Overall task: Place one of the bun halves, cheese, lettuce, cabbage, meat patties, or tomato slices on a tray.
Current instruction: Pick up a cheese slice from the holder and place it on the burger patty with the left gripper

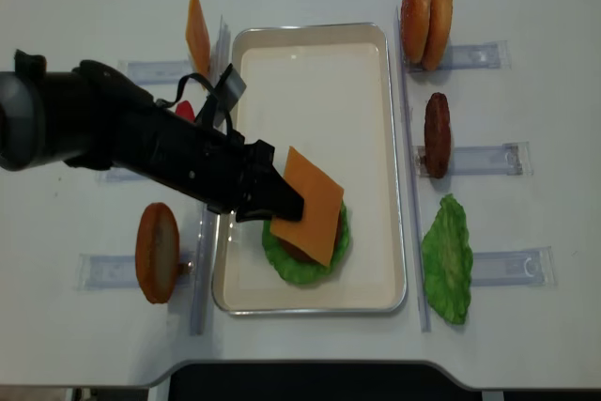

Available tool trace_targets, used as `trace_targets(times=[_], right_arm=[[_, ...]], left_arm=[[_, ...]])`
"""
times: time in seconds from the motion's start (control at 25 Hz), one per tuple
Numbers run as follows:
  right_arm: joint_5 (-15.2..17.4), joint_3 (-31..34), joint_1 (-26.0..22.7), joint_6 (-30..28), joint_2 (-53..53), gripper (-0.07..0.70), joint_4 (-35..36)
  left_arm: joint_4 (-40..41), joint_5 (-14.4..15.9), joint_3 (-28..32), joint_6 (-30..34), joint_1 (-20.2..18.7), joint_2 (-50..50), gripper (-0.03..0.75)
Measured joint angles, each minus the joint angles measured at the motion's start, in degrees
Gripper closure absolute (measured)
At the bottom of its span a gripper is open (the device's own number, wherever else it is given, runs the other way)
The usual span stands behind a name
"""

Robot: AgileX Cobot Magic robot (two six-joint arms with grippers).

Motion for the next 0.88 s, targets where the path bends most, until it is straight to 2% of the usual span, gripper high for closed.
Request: trace_targets(times=[0.88], right_arm=[[0.0, 0.0, 0.0, 0.0, 0.0, 0.155, 0.0]], left_arm=[[1.8, -2.4, 0.0, 0.7, 0.0, 1.1, 0.684]])
